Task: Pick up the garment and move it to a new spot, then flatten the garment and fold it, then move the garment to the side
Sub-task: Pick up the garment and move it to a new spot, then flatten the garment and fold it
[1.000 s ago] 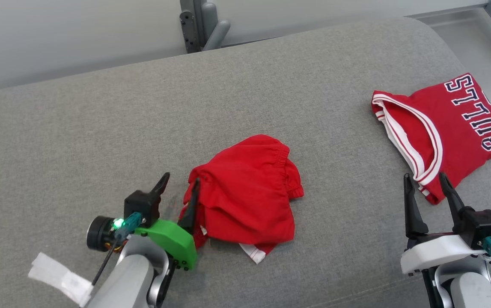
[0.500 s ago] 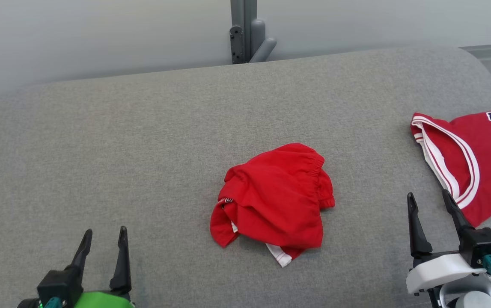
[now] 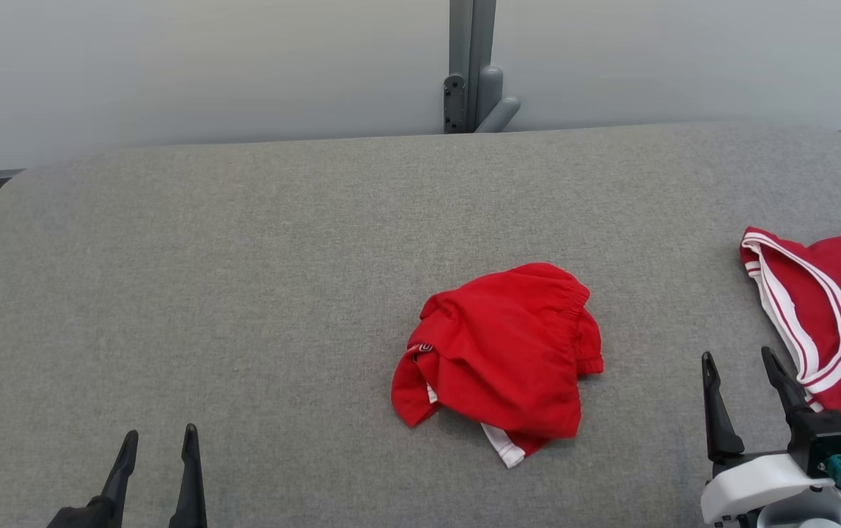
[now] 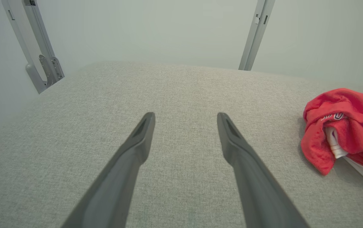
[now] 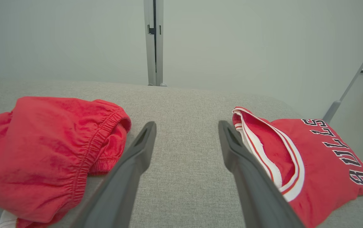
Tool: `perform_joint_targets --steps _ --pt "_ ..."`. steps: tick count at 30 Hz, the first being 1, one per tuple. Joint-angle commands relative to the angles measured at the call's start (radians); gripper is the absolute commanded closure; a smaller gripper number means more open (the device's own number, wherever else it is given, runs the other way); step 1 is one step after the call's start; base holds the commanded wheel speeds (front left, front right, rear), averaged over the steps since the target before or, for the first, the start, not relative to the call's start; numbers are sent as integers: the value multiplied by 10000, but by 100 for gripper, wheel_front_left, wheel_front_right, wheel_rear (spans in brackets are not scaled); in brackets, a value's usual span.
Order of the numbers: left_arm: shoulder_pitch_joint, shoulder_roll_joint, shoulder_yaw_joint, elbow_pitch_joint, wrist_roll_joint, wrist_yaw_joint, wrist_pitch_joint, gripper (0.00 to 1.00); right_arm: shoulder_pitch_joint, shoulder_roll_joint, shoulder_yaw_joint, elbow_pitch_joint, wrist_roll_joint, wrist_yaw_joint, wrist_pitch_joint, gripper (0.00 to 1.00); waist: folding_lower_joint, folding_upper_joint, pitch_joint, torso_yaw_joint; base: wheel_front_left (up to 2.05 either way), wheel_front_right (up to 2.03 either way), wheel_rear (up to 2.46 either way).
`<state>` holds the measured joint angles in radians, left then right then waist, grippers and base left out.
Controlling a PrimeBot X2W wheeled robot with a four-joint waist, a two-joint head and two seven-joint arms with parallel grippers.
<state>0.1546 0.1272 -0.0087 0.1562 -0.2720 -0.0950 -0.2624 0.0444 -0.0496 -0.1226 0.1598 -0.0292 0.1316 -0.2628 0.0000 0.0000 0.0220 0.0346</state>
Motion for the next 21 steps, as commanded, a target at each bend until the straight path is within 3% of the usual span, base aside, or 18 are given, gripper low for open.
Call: perform_joint_targets --steps 1,14,19,21 --pt "-23 -72 83 28 122 -94 -25 0 129 -19 -12 40 -40 -19 -31 0 0 0 -17 14 0 0 0" --pt "-304 -359 366 -79 854 -338 -26 0 -15 -17 86 88 37 -19 -31 0 0 0 72 -245 0 0 0" --pt "-668 -360 -353 -477 1358 -349 -24 0 -155 -19 64 -22 -42 -19 -31 0 0 0 138 -467 0 0 0" --pt "-963 -249 -1177 -614 1496 -363 29 0 -239 -19 71 -66 -45 -19 -31 0 0 0 203 -643 0 0 0"
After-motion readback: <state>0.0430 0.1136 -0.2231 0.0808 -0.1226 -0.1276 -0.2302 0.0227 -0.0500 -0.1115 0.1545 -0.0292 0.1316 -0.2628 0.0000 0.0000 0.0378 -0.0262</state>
